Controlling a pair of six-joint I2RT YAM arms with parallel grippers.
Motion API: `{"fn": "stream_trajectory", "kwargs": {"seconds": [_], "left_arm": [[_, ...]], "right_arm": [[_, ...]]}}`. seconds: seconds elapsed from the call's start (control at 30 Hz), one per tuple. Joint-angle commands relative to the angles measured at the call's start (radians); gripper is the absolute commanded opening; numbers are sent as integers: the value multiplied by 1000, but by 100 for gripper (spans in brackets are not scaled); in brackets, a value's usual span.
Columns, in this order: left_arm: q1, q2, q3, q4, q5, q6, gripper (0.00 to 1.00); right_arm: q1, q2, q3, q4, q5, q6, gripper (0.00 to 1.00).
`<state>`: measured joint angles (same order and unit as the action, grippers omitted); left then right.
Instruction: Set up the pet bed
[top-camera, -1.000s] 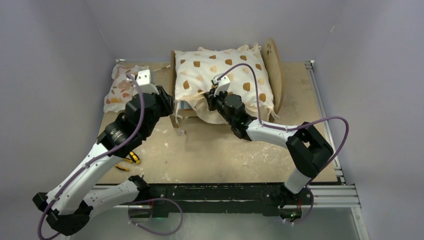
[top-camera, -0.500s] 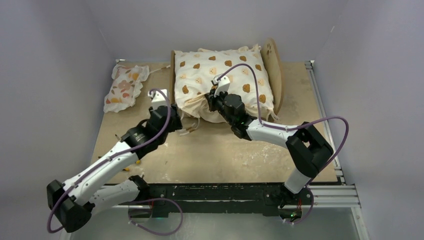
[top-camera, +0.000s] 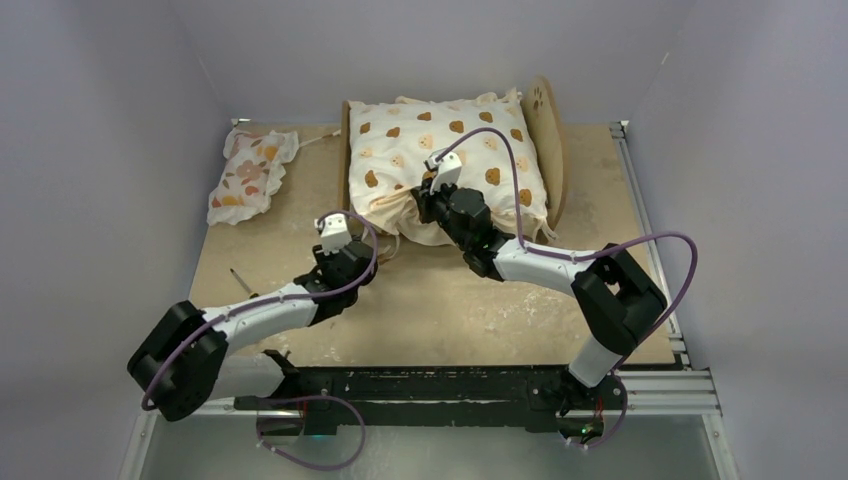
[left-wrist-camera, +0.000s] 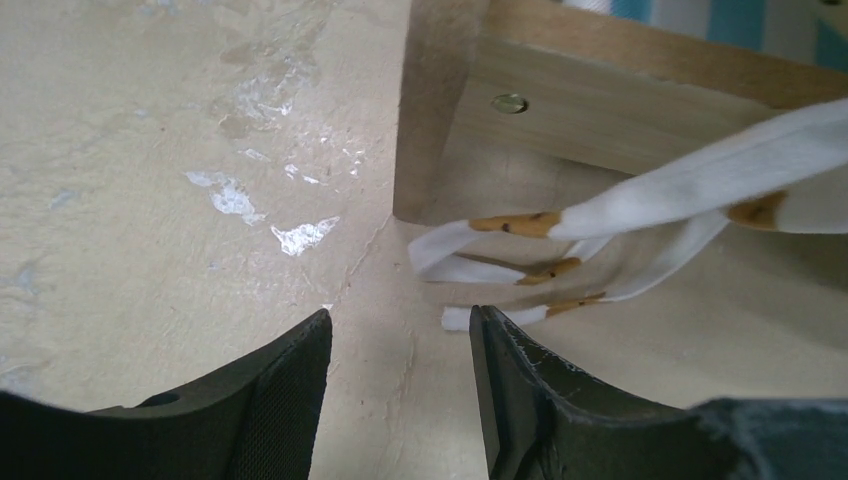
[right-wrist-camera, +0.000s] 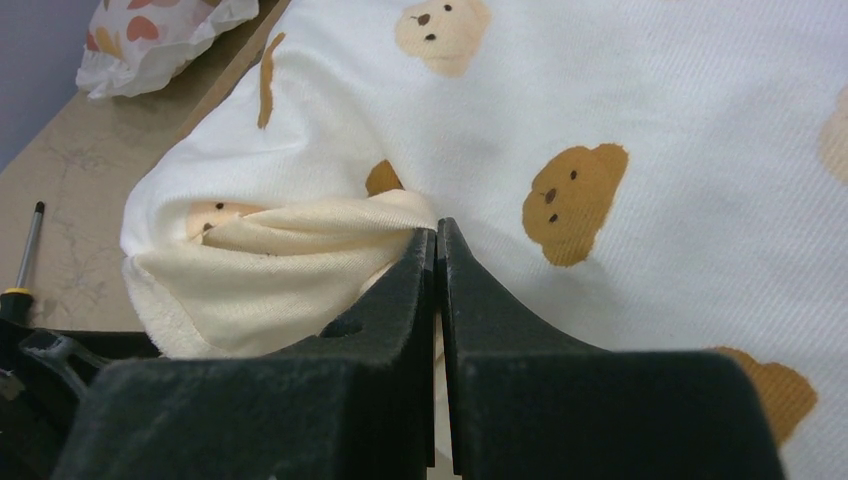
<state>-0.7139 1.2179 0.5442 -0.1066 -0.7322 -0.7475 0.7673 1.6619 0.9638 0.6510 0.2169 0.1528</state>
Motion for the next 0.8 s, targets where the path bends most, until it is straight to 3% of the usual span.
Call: {"fn": "stream_trajectory", "kwargs": {"seconds": [0.0,0.33,0.53,0.77], "left_arm": [[5,55,-60,280,-96,-79,52],[4,191,-147,573,-158,-99,46],[5,233,-158,612,-200,-110,24],[5,140,-173,599,-225,-44,0]], "right_arm": [[-10,-7,-2,36,-8,12,0],[-13,2,0,38,-16,14,0],[-15,4,0,39,-18,16,0],[-18,4,0,39,-25,19,0]]}}
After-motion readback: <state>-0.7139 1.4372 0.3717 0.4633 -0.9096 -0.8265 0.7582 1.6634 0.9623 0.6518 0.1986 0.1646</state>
